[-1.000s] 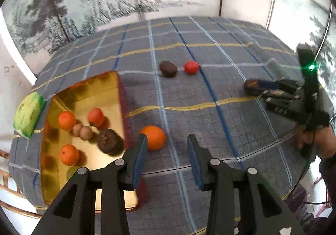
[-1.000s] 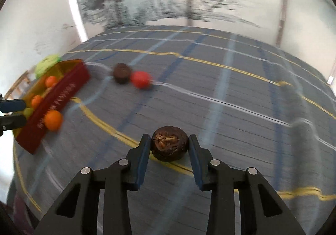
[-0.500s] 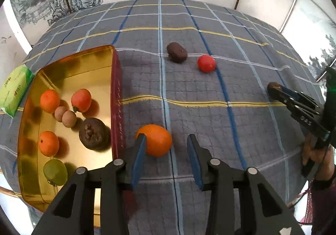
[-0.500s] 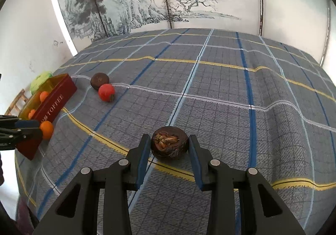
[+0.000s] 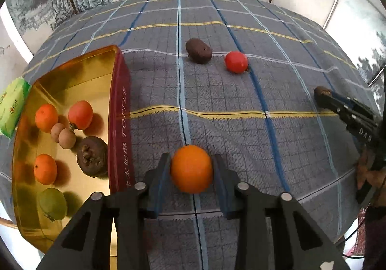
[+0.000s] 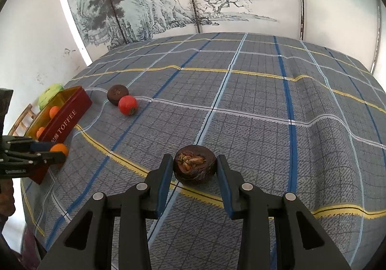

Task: Organize fruits
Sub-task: 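Carry mandarin over gold tin with left tool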

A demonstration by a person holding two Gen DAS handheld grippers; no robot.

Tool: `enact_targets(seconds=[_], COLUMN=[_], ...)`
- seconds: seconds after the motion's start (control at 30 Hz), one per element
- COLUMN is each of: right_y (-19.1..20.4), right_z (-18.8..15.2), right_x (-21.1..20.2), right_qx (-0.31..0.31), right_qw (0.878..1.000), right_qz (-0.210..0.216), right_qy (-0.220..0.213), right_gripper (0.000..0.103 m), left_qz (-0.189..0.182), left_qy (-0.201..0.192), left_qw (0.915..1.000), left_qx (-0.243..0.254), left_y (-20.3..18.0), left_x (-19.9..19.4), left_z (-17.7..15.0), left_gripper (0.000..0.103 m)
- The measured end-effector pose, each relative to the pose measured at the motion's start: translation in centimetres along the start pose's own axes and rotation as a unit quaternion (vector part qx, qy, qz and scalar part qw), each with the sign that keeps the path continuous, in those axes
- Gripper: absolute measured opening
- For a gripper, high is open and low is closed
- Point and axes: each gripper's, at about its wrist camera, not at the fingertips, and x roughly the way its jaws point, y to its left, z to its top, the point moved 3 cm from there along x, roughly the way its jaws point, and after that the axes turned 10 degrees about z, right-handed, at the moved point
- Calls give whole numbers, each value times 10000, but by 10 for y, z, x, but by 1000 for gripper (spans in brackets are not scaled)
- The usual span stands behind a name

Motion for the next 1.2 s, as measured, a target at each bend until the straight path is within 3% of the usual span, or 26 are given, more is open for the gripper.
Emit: enact_targets(seconds=[0.3,0.43,0.7,1.03,1.2], right_y=[-2,-3,-2,1,1], right_z=[0,0,0,0,0], right_x=[2,6,10,14,15], right_qx=[40,71,36,-69,-90], right_qw=[10000,9999,9997,9992,9991], right_qz=[-18,-27,-76,-250,-275], right_qy=[39,131,221,306,314], right_gripper=[38,38,38,38,38], left_qz=[32,-211,-442,-497,-160], left_qy=[-144,-234,-543,-753,-909], left_qw=[9999,9992,9974,9945,9923], left_qx=[-42,-261,-191,-525,-828], left_y=[-1,-3,-12,20,65], left_x=[-3,-14,-47,-78,-92], left_z=[-5,-7,-12,-24,-26], left_gripper=[30,30,30,30,30])
